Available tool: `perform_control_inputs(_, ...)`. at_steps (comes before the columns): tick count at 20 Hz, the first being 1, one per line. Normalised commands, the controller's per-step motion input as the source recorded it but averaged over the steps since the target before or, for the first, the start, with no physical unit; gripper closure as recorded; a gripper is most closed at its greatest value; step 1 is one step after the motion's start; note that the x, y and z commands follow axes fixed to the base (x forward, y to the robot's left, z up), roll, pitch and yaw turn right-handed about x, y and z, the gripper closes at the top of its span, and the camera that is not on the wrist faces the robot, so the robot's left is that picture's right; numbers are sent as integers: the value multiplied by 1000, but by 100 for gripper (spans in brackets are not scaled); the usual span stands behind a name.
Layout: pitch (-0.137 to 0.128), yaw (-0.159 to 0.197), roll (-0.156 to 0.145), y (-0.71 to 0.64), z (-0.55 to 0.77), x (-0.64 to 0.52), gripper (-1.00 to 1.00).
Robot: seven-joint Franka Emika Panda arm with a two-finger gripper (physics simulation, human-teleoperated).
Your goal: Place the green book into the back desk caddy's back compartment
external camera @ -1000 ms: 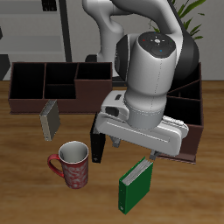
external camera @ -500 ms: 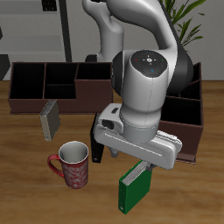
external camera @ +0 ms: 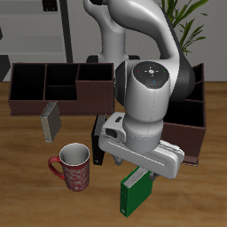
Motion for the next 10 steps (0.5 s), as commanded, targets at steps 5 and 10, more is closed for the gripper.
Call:
perform_control_inputs(5,-15,-23,-25,-103,-257,-39,-100)
perform_control_inputs(10,13,-49,-8,-87,-165,-2,-100)
